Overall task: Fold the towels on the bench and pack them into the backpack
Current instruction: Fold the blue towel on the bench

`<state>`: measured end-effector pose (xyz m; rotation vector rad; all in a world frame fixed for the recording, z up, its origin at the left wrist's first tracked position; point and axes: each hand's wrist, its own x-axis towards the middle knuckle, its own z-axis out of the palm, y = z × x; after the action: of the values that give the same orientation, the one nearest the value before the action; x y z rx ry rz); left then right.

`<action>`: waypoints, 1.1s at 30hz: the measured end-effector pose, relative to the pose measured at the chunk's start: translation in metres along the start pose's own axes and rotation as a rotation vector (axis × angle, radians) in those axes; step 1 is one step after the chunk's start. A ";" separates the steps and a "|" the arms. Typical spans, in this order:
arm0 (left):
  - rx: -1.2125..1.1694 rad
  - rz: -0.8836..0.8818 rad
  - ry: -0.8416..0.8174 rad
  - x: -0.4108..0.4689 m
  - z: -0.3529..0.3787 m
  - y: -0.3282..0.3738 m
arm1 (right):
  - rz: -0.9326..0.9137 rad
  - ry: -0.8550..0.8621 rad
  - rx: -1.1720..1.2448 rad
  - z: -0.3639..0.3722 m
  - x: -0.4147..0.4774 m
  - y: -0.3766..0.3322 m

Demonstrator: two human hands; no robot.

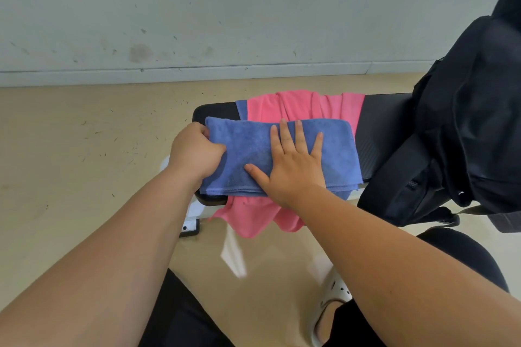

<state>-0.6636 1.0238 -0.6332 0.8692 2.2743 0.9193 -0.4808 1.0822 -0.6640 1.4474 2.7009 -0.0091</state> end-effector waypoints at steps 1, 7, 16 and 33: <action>-0.109 -0.017 0.014 -0.006 0.000 0.004 | 0.000 0.001 0.001 0.000 0.000 0.000; -0.666 -0.276 -0.066 -0.022 -0.004 0.005 | -0.002 -0.005 0.007 0.000 -0.001 0.000; -0.696 -0.093 -0.157 -0.029 -0.020 0.014 | 0.003 -0.136 0.092 -0.015 0.000 -0.004; -0.592 -0.032 0.012 -0.052 -0.041 0.051 | 0.026 0.428 1.078 -0.036 -0.019 0.009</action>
<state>-0.6389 0.9986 -0.5572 0.5567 1.8476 1.4744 -0.4654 1.0733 -0.6269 1.8161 3.1452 -1.5137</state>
